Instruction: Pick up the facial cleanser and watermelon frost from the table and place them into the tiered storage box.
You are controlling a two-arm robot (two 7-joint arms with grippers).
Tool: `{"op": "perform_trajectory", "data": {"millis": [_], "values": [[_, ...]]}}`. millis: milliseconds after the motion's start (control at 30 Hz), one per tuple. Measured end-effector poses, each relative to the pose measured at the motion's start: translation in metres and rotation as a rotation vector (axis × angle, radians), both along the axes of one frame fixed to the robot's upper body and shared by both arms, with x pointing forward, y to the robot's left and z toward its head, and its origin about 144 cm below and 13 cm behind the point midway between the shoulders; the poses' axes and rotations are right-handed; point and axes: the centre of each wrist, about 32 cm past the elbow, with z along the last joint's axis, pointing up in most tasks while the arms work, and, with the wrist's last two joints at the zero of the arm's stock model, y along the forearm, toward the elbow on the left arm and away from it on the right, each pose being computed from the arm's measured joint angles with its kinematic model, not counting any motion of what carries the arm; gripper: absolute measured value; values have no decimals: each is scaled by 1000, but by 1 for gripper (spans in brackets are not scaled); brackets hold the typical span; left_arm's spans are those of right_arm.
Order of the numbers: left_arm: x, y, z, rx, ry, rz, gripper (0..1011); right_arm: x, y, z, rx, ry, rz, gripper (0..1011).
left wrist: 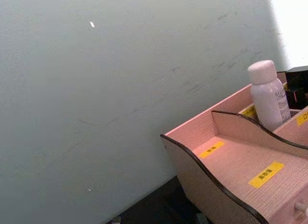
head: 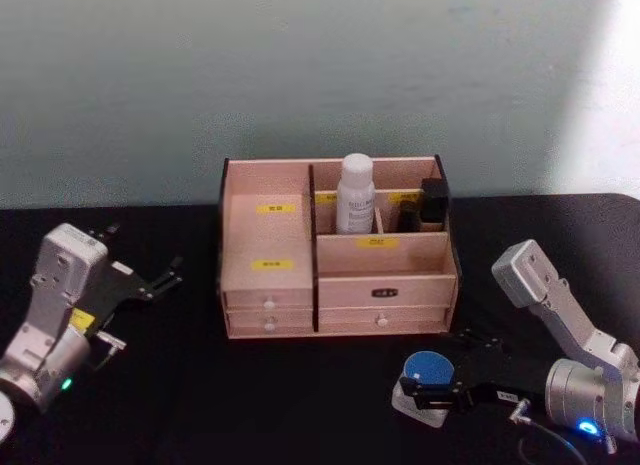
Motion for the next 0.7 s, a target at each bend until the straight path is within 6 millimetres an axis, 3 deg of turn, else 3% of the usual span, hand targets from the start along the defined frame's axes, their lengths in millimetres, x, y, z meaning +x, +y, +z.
{"op": "perform_trajectory", "data": {"millis": [700], "values": [[0, 0, 0, 0, 0, 0, 1001, -1, 0, -2, -6, 14, 9, 1002]]}}
